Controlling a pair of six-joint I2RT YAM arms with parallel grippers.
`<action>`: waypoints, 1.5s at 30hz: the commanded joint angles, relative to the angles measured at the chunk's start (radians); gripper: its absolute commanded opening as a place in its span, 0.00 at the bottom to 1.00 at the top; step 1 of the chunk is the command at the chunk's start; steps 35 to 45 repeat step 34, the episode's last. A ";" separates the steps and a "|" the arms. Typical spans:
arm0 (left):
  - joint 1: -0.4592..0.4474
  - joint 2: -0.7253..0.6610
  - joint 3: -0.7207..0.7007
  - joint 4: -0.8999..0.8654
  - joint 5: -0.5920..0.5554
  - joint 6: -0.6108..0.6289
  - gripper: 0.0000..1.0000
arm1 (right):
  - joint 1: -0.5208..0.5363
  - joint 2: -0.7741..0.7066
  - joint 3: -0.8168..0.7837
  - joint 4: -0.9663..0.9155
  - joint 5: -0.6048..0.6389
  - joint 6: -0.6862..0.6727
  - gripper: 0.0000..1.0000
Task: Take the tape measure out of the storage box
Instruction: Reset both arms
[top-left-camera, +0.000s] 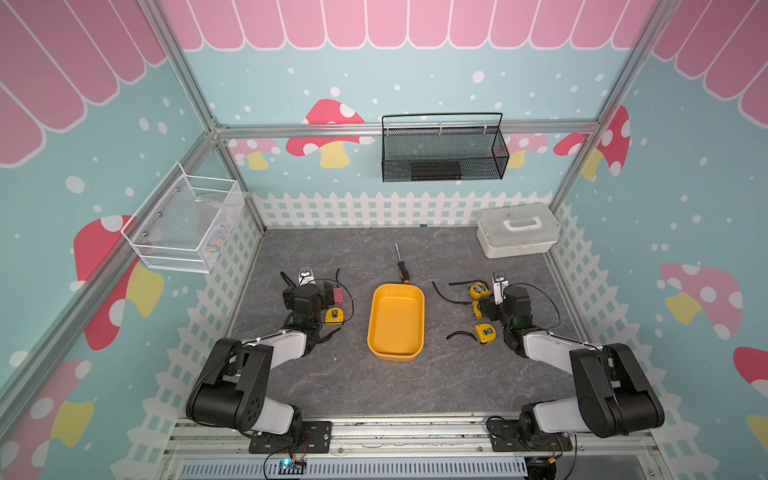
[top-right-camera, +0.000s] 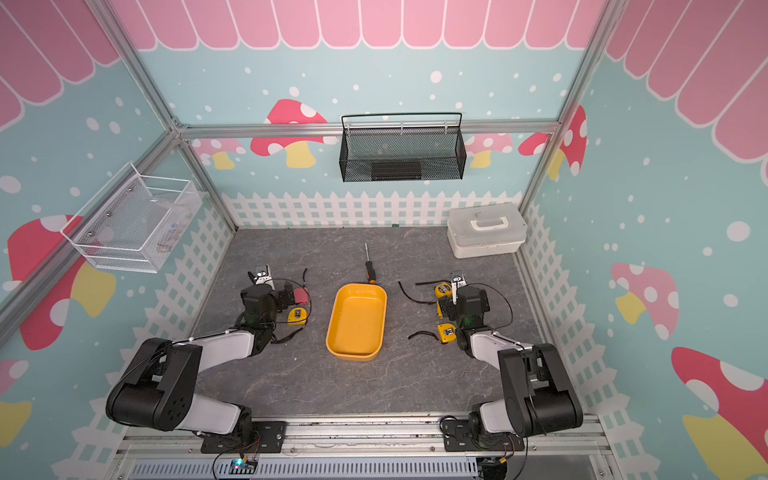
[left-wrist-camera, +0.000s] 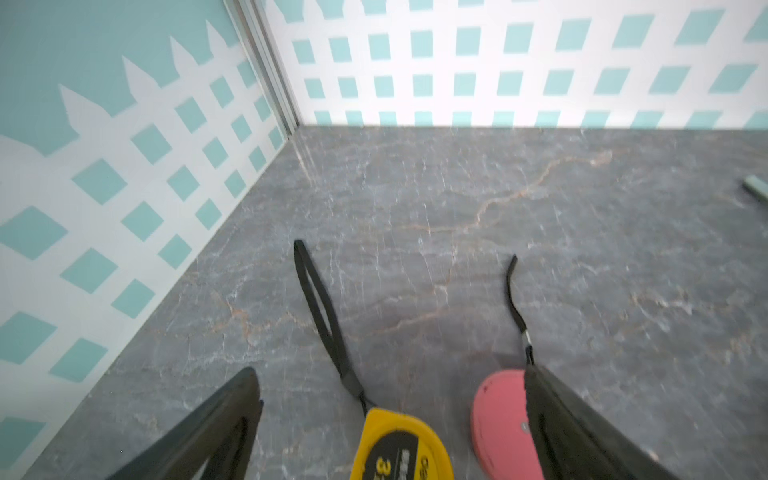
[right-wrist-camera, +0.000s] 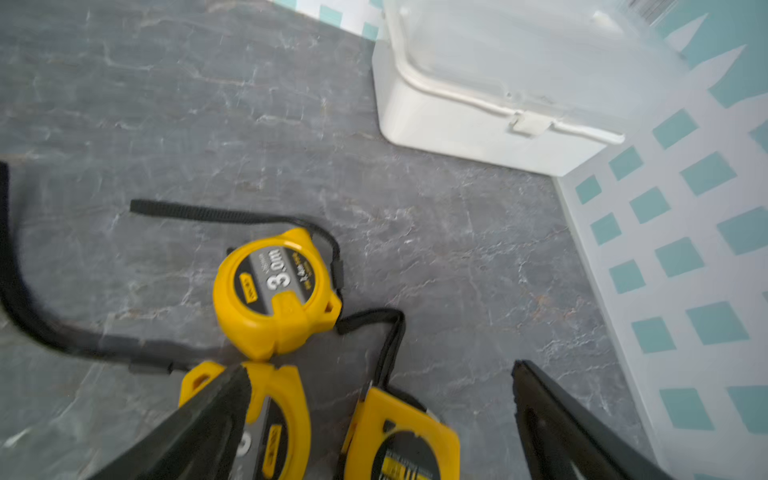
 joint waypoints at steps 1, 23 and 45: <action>0.091 0.026 -0.089 0.225 0.139 -0.039 0.99 | -0.060 0.029 -0.038 0.177 -0.063 0.021 0.99; 0.103 0.049 -0.087 0.245 0.150 -0.042 0.99 | -0.083 0.068 -0.090 0.312 -0.112 0.017 0.99; 0.090 0.049 -0.078 0.235 0.136 -0.032 0.99 | -0.083 0.071 -0.092 0.320 -0.112 0.017 0.98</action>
